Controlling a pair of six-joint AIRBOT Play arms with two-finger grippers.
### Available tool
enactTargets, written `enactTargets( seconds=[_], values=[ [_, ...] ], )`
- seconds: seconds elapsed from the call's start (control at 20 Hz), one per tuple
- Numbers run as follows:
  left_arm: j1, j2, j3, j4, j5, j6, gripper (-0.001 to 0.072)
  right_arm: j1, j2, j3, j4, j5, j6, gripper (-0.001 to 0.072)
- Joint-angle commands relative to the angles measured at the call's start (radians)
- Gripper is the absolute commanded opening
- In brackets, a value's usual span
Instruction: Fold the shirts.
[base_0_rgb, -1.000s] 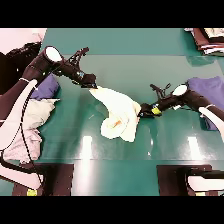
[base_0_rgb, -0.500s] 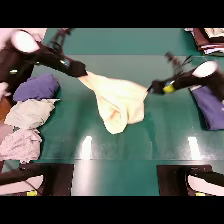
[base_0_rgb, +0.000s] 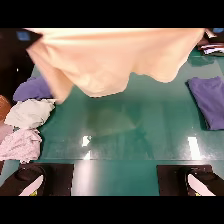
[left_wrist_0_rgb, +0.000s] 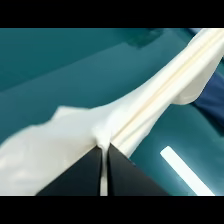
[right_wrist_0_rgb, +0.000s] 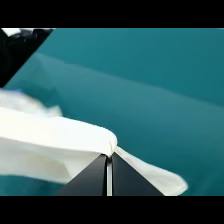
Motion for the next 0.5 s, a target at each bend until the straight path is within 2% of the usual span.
enactTargets(
  seconds=[0.0,0.15,0.3,0.45],
  values=[
    [0.001,0.036,0.047,-0.016,-0.016,-0.027,0.0028,-0.003,0.0,0.151,-0.089,0.097,0.036,0.0015],
    [0.001,-0.041,0.003,-0.018,-0.12,-0.032,0.0028,0.013,-0.109,0.205,-0.098,0.226,0.06,0.0015],
    [0.001,-0.133,-0.183,-0.018,-0.228,-0.032,0.0028,0.084,-0.208,0.095,-0.114,0.313,0.058,0.0015],
    [-0.004,-0.157,-0.497,-0.015,-0.166,-0.021,0.0028,0.168,-0.249,-0.138,-0.204,0.29,0.058,0.0015]
  ],
)
